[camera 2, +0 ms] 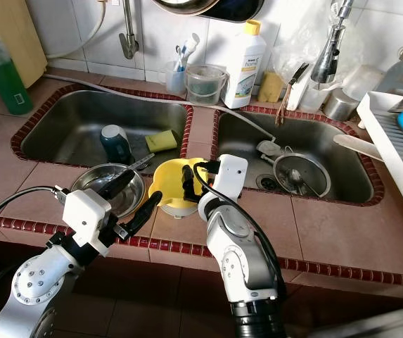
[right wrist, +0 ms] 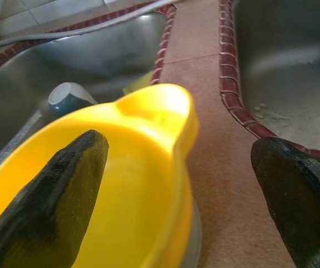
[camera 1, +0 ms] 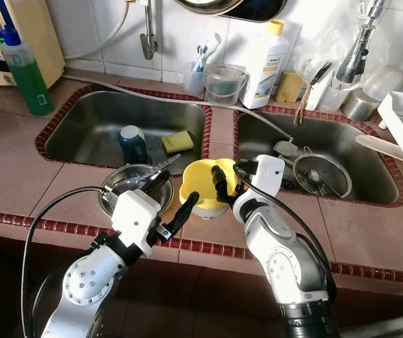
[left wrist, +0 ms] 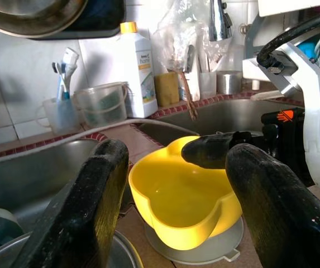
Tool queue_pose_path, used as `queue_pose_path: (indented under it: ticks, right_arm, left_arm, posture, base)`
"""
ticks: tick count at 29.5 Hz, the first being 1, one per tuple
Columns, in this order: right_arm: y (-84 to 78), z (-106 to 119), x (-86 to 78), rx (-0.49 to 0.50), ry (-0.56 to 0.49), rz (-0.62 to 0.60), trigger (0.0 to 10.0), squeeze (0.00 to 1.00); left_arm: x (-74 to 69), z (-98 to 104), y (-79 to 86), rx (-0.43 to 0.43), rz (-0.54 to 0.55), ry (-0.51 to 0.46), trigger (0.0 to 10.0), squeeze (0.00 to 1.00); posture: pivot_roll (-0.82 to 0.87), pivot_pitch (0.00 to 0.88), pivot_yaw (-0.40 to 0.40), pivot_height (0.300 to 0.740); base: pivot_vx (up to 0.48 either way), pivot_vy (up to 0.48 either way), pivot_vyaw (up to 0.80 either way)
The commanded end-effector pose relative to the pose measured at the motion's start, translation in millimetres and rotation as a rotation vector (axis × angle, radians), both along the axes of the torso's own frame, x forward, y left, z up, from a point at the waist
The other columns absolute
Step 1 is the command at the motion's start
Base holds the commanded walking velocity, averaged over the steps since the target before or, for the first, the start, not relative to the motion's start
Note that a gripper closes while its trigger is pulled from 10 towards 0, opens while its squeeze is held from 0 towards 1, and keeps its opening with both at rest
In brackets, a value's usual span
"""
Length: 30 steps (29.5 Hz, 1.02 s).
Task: Kitchen organization
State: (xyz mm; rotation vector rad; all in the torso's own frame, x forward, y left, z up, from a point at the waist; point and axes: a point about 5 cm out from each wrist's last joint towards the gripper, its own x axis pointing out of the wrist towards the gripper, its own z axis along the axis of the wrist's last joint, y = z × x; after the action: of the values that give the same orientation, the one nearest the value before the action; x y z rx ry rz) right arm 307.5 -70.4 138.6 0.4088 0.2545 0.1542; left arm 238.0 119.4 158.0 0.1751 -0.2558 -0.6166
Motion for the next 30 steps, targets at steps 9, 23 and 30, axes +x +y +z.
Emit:
queue_pose_path:
  ticks: [9, 23, 30]
  right_arm:
    - [15.9, -47.9, -35.1, 0.134, 0.233, -0.054, 0.0, 0.00]
    - [13.3, -50.6, -34.6, 0.155, 0.251, -0.076, 0.0, 0.00]
    - [14.7, -50.1, -34.3, 0.147, 0.246, -0.064, 0.0, 0.00]
  left_arm:
    - [-2.6, 3.5, 0.4, 0.010, -0.004, -0.004, 10.0, 0.00]
    - [-4.3, 3.4, -0.9, 0.016, -0.013, -0.002, 10.0, 0.00]
    - [-4.6, 4.1, -1.0, 0.019, -0.015, -0.002, 10.0, 0.00]
  posture:
    - [-0.13, 0.114, -0.079, 0.740]
    - [-0.12, 0.113, -0.075, 0.740]
    - [-0.12, 0.109, -0.076, 0.740]
  base:
    - [0.000, 0.000, 0.00]
    - [0.000, 0.000, 0.00]
    - [0.000, 0.000, 0.00]
